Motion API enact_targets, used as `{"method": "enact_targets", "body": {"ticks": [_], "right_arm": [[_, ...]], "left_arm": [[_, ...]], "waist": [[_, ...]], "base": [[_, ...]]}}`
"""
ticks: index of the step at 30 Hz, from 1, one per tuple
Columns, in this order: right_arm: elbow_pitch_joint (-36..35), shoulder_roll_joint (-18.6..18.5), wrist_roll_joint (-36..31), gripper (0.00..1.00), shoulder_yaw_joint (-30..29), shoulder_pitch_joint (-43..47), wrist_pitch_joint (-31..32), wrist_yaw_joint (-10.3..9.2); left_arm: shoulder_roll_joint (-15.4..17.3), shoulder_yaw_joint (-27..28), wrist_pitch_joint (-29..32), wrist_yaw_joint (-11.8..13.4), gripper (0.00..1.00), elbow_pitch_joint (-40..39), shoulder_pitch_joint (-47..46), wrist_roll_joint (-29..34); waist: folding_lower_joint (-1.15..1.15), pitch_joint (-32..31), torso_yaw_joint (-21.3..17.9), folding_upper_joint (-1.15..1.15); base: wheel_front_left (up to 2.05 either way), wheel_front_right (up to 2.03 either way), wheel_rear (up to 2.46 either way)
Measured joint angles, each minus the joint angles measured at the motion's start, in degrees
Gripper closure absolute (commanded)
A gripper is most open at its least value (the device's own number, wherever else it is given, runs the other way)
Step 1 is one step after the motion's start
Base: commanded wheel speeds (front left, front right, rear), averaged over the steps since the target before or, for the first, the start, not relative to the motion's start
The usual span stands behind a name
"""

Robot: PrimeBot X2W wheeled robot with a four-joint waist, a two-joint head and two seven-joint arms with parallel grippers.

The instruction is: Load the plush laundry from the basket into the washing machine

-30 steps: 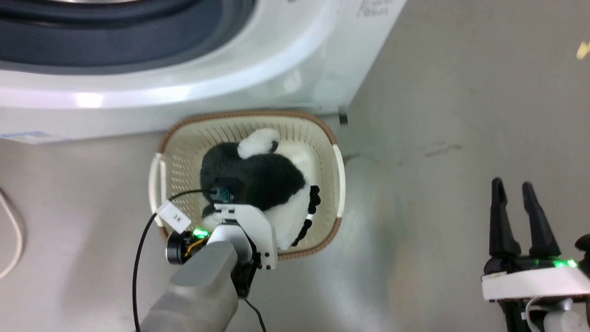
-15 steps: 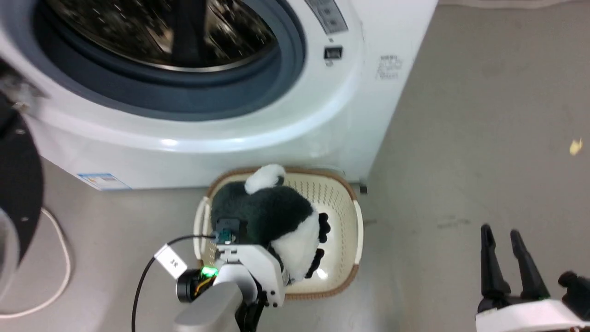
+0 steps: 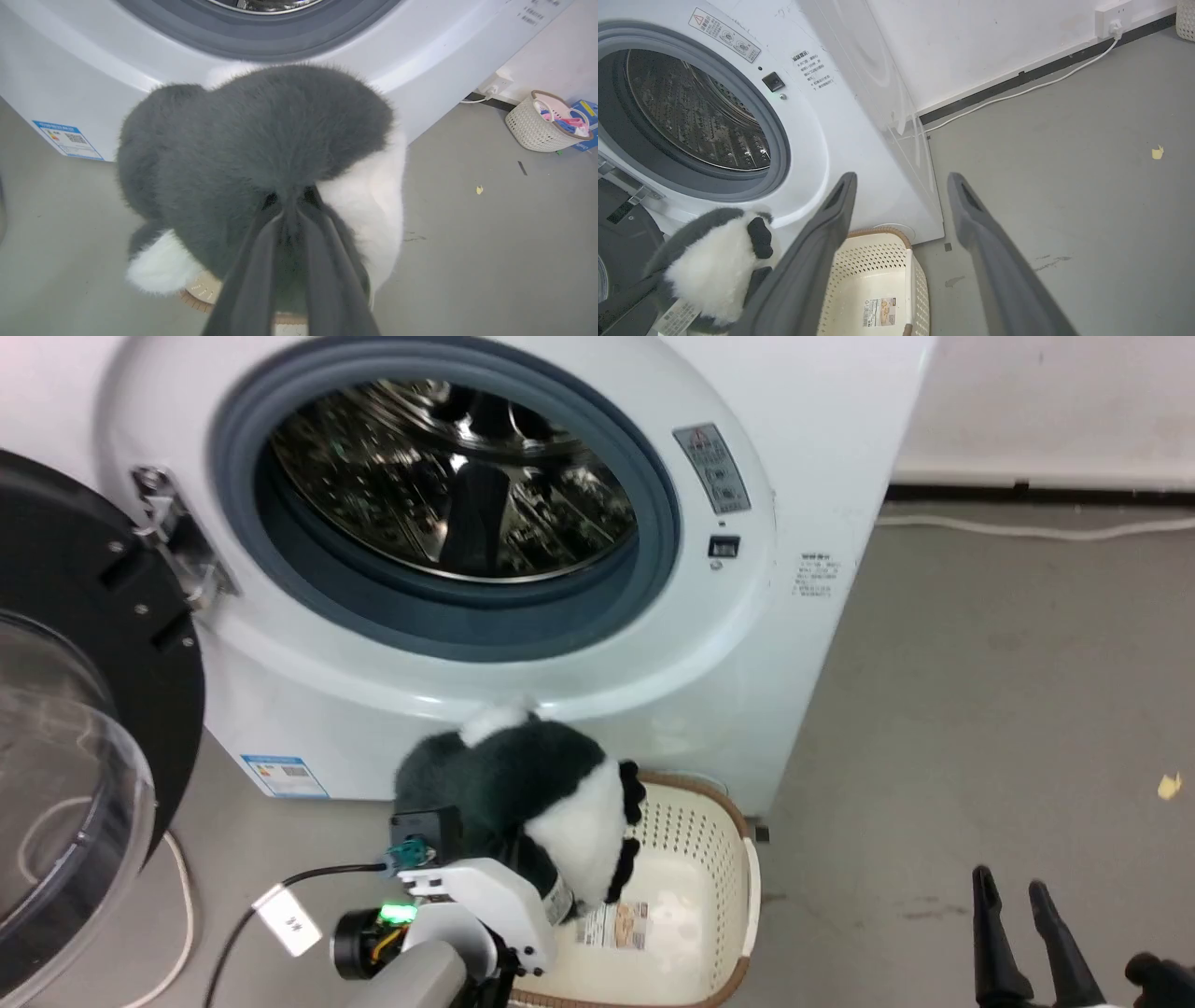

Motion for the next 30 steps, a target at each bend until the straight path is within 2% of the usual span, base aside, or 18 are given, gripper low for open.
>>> {"method": "enact_targets", "body": {"ticks": [8,15,22,30], "right_arm": [[0.68,0.03,0.70,0.00,0.01,1.69,-0.01,0.00],[0.85,0.03,0.70,0.00,-0.05,1.70,0.00,0.00],[0.56,0.04,0.66,0.00,-0.38,1.67,-0.01,0.00],[-0.46,0.04,-0.45,0.00,-1.12,0.20,0.00,0.00]], "left_arm": [[4.20,6.81,-0.27,5.55,1.00,-18.00,7.66,7.89],[6.25,10.17,-0.27,7.48,1.00,-27.63,9.25,12.54],[7.13,10.13,-0.31,7.68,1.00,-28.70,6.91,14.60],[7.51,10.98,0.08,6.17,1.00,-22.59,-2.91,16.23]], "waist": [[0.00,-3.45,1.31,0.00],[0.01,-3.94,1.12,0.00],[0.01,-2.46,0.30,0.00],[0.02,1.87,-0.79,0.00]], "base": [[0.00,0.00,0.00],[0.00,0.00,0.00],[0.00,0.00,0.00],[0.00,0.00,0.00]]}}
